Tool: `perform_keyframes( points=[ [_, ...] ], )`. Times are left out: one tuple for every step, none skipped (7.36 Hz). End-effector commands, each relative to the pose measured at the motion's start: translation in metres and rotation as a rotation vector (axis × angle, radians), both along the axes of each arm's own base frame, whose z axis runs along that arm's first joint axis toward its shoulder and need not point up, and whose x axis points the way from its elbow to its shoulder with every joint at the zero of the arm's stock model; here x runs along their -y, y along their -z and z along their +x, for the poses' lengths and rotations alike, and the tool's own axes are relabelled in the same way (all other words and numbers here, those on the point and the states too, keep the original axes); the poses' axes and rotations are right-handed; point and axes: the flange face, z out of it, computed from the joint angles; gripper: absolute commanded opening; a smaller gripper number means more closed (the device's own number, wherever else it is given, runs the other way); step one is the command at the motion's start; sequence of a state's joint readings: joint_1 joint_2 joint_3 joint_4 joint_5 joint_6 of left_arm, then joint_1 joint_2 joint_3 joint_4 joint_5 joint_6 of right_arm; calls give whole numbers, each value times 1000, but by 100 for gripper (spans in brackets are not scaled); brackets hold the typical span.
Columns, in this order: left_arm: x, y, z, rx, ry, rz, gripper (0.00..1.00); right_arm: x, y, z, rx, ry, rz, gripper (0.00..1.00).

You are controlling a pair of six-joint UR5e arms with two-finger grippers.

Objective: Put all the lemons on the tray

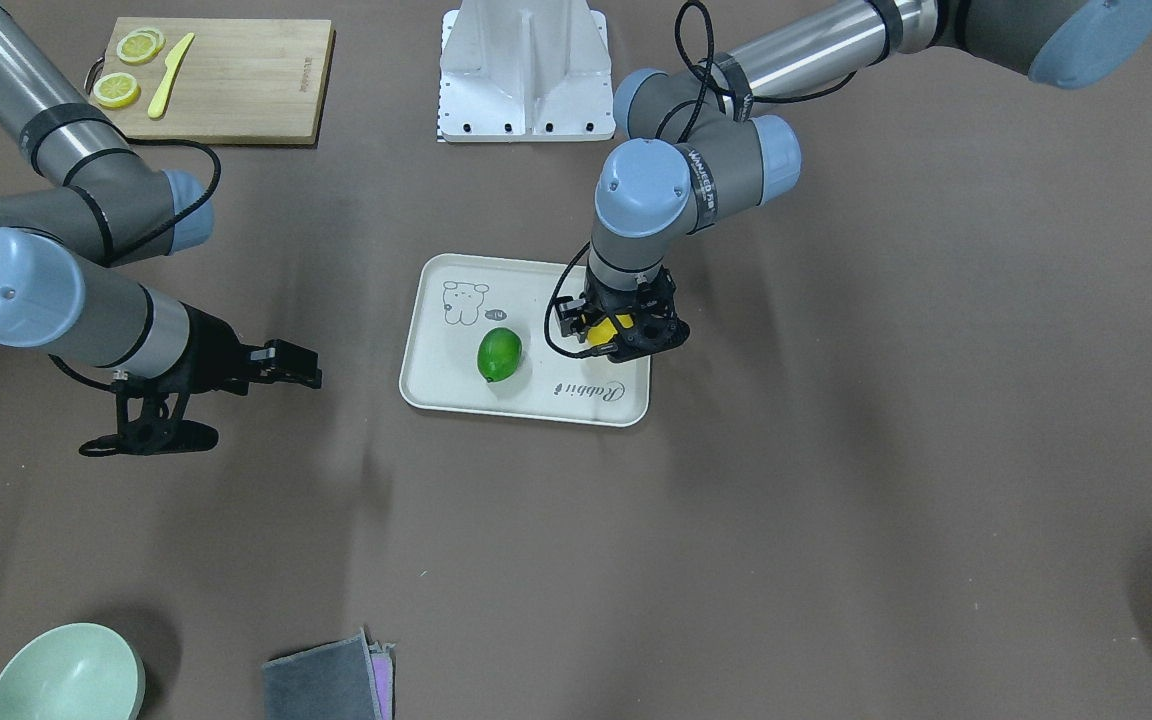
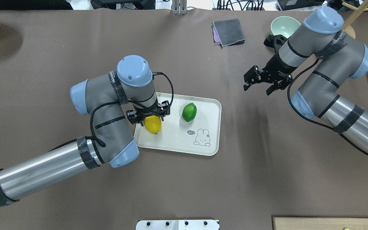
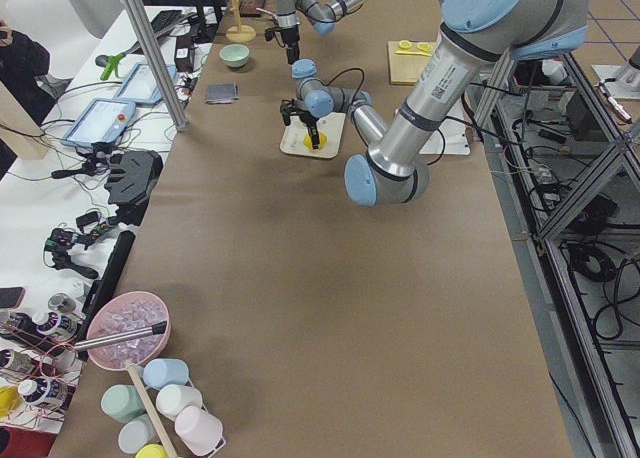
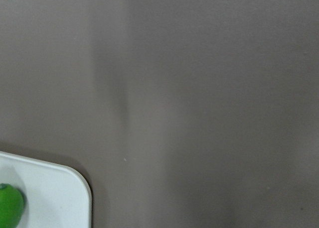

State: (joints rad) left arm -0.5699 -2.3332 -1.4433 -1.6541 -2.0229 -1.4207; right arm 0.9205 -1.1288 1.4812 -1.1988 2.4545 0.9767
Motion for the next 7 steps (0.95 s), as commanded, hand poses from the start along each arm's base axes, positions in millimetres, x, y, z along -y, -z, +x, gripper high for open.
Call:
perform_keyframes(
  points=[
    [4, 8, -9, -13, 8, 4, 98, -39, -38, 42, -11, 0, -14, 100],
    [20, 11, -29, -14, 30, -3, 98, -60, -50, 62, -14, -6, -19, 100],
    [41, 12, -54, -19, 16, -26, 98, -67, -62, 92, -17, -32, -15, 100],
    [61, 2, -93, -28, 2, -40, 98, -75, -71, 114, -14, -32, 7, 100],
    [71, -22, -150, -47, -21, -32, 98, -75, -78, 139, -2, -43, 12, 100],
    [79, -53, -212, -51, -55, -18, 98, -76, -96, 163, -5, -25, 80, 100],
    [87, -93, -272, -36, -88, 15, 98, -82, -117, 187, -19, -27, 110, 100]
  ],
)
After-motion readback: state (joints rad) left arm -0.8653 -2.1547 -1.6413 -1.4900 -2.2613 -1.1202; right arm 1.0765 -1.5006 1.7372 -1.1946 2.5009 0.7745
